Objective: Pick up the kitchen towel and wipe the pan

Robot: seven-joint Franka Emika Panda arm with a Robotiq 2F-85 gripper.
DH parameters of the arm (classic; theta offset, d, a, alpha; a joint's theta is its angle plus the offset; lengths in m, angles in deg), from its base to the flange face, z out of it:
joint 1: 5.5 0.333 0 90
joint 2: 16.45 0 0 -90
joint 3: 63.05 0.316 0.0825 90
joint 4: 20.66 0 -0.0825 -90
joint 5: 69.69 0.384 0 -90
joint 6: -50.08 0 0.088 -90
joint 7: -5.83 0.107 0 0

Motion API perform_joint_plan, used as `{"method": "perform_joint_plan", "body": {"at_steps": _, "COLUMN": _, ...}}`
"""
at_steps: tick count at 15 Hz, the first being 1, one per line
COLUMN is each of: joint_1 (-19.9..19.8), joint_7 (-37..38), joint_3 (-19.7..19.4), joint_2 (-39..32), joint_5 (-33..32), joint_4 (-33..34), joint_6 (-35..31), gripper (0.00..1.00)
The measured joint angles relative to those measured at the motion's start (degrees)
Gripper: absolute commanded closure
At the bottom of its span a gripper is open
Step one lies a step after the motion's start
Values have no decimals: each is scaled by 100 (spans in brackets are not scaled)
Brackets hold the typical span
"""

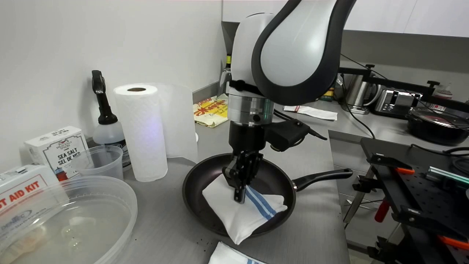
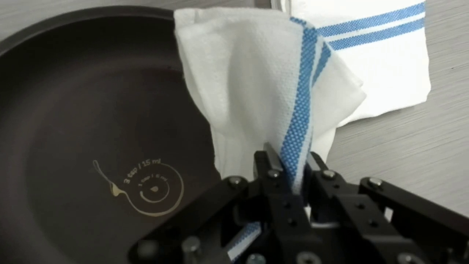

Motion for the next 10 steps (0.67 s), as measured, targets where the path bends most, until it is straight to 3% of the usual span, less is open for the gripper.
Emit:
{"method": "perform_joint_plan", "body": {"at_steps": 5, "joint_1": -354, "joint_7": -465, "joint_3": 386, "joint_2": -166, "joint_5": 441, "joint_4": 17, "joint_6": -107, "gripper": 96}}
{"method": "perform_joint_plan", "body": {"at_steps": 10, "joint_1": -629, "joint_7": -714, "joint_3": 490, "joint_2": -520, "joint_5": 522, "joint_4": 158, "joint_6": -298, "gripper": 96}}
